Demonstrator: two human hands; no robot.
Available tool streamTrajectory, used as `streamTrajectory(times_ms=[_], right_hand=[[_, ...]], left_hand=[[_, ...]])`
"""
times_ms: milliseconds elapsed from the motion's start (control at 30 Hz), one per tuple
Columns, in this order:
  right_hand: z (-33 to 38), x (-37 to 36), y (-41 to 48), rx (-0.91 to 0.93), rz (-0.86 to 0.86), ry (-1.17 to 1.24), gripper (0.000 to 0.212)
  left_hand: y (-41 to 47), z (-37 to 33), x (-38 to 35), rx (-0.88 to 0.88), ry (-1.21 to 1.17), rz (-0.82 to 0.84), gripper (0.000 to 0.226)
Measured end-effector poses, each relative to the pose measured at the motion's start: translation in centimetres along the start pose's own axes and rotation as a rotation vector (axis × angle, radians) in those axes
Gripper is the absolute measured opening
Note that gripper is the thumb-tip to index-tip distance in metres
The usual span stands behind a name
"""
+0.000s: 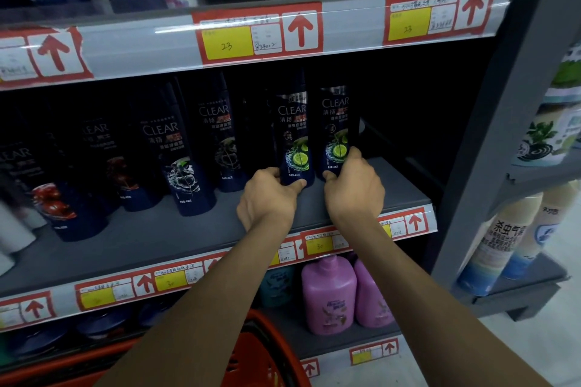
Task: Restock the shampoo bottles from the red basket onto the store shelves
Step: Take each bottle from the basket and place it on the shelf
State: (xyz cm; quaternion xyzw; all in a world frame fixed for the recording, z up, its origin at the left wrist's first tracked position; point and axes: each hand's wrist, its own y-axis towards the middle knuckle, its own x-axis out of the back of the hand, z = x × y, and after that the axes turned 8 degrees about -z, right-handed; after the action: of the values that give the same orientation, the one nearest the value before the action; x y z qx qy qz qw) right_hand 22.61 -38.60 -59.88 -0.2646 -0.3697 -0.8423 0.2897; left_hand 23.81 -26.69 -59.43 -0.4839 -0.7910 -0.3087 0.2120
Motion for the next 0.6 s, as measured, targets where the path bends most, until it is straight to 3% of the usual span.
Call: streamTrajectory(times_ms=[400, 600], right_hand=[[0.1, 0.7, -0.3, -0.043, 0.007, 0.016, 0.043], [-0.4, 1.2, 0.1, -0.107, 0.074, 0.194, 0.058]], left_hand=[[0.8, 0.6, -0.9, -0.030, 0.062, 0.004, 0.060], [0.5, 0.3, 0.4, -0.065, 0.098, 0.113, 0.053]])
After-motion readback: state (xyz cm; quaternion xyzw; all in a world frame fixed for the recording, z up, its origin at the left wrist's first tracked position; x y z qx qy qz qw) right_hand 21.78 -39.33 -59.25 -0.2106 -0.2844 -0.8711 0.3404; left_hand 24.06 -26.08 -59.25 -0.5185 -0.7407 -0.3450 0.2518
